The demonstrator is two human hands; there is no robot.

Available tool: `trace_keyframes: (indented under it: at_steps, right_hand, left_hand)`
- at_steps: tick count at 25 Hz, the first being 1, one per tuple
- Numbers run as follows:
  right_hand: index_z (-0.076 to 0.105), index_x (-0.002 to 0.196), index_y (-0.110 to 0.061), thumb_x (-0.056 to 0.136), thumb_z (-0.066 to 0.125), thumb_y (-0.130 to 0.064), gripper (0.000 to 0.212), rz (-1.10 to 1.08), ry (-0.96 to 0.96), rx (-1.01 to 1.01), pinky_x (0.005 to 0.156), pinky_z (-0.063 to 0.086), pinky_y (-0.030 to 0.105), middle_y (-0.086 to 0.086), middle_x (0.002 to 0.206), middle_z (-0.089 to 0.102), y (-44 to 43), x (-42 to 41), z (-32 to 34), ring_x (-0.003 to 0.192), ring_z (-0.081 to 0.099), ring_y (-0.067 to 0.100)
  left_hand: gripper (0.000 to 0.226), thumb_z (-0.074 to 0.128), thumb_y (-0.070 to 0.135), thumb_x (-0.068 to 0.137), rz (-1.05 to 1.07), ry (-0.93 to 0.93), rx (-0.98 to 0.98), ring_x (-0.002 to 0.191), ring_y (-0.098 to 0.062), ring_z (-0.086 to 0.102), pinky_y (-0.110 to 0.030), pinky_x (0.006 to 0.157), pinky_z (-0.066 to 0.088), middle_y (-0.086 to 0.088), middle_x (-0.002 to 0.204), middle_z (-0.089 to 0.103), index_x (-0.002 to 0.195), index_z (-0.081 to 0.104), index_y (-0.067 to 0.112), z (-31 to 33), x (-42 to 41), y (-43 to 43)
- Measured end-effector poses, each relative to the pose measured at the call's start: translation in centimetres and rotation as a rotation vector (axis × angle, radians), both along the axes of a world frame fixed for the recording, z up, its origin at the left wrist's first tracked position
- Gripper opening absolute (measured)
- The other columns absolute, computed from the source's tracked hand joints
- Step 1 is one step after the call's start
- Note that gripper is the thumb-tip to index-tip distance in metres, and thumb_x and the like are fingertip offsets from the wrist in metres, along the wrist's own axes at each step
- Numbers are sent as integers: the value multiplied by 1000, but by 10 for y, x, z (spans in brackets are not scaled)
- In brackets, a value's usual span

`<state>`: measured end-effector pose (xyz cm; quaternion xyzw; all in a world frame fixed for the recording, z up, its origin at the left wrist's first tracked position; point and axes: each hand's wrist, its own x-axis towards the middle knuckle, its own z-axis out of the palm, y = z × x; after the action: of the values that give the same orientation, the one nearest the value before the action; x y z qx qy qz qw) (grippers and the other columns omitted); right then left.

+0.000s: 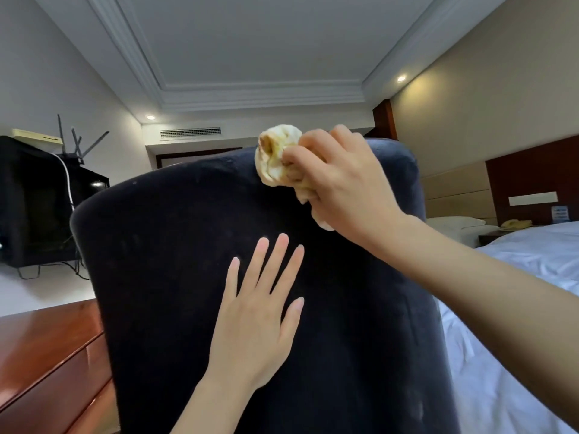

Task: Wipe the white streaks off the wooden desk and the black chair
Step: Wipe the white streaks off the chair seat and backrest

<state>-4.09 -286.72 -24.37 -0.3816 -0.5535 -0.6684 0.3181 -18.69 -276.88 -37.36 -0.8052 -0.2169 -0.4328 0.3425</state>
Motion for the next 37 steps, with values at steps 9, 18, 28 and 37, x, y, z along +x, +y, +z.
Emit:
trace_keyframes:
  at_steps: [9, 18, 28, 37]
  right_hand:
    - [65, 83, -12, 72, 23, -9, 44, 12, -115, -27, 60, 22, 31, 6, 83, 61, 44, -68, 23, 69, 51, 25]
    - [62, 103, -9, 69, 54, -17, 35, 46, 116, -8, 64, 40, 37, 14, 101, 59, -29, 38, -7, 79, 50, 32]
    - [52, 105, -22, 64, 46, -15, 42, 423, 554, -134, 85, 35, 12, -3, 105, 44, -39, 110, -121, 93, 47, 16]
    - [54, 103, -17, 70, 53, -12, 34, 171, 357, -49, 68, 39, 37, 6, 99, 59, -38, 103, -120, 76, 49, 29]
  left_hand:
    - [63, 32, 42, 94, 64, -7, -13, 145, -22, 15, -45, 113, 17, 0, 156, 21, 149, 10, 22, 2, -9, 3]
    - [63, 28, 43, 95, 110, 44, -14, 147, -18, 10, -41, 112, 19, 4, 160, 9, 153, 10, 26, 7, -14, -3]
    - [63, 23, 46, 95, 51, 7, -78, 147, -13, -4, -48, 114, 14, 9, 161, 0, 153, 4, 30, 4, 13, -14]
    - [64, 27, 44, 94, 15, 48, -91, 148, -15, -3, -50, 111, 13, 7, 161, 2, 153, 7, 27, 1, 27, -19]
